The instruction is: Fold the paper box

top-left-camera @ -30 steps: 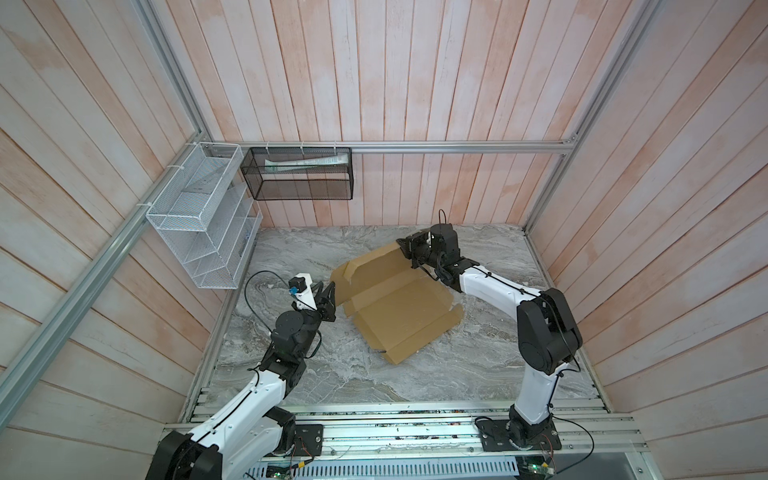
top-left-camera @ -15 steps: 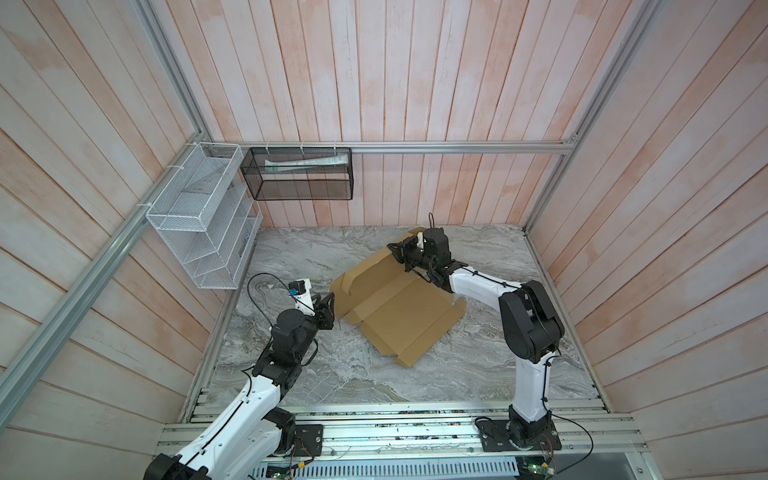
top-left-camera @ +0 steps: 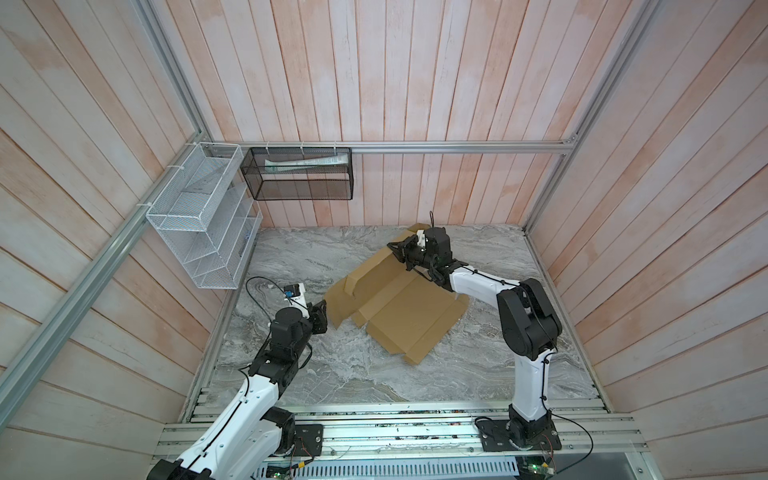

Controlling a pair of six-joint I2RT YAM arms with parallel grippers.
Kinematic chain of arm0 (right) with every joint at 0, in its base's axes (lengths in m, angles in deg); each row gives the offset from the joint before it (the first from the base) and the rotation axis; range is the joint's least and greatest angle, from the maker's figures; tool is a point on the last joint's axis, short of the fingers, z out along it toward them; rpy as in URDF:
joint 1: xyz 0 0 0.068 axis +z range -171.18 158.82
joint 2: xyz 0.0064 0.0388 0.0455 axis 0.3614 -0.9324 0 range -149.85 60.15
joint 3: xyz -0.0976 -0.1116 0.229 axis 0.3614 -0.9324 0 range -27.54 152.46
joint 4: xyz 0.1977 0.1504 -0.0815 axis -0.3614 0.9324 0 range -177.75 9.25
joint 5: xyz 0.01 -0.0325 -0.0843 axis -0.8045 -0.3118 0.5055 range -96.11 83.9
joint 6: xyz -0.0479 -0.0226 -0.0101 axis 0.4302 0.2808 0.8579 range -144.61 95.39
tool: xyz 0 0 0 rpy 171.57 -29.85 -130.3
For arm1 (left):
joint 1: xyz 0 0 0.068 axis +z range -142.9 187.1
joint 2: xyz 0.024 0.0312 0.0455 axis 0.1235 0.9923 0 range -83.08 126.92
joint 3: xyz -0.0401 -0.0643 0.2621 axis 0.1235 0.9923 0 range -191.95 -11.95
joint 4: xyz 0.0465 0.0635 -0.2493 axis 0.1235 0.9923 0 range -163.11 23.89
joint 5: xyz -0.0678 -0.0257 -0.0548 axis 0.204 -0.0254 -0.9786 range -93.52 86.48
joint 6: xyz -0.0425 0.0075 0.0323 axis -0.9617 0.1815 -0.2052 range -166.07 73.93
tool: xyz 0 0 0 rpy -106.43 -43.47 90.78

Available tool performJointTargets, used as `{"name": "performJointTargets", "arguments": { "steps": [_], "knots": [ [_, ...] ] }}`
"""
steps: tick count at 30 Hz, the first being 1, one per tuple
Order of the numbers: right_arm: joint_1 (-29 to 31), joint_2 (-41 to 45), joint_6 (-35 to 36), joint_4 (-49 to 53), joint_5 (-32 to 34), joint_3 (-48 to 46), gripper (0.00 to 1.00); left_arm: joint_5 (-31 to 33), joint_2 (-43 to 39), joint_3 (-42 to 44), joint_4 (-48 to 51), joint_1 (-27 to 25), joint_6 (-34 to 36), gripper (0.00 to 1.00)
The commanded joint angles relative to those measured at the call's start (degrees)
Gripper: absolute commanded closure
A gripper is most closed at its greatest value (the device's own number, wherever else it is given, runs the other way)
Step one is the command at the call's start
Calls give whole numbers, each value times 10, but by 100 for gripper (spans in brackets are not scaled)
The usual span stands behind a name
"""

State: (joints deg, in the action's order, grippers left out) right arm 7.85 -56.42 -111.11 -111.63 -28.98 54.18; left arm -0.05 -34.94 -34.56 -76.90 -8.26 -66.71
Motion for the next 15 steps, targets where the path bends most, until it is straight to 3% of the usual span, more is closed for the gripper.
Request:
{"name": "performJointTargets", "arguments": {
  "steps": [1,15],
  "knots": [
    [-3,-10,10,-20,-13,13,99,8,-12,-10,13,6,1,53],
    [-13,-5,17,-23,-16,14,99,-18,-53,13,23,9,2,49]
  ]
}}
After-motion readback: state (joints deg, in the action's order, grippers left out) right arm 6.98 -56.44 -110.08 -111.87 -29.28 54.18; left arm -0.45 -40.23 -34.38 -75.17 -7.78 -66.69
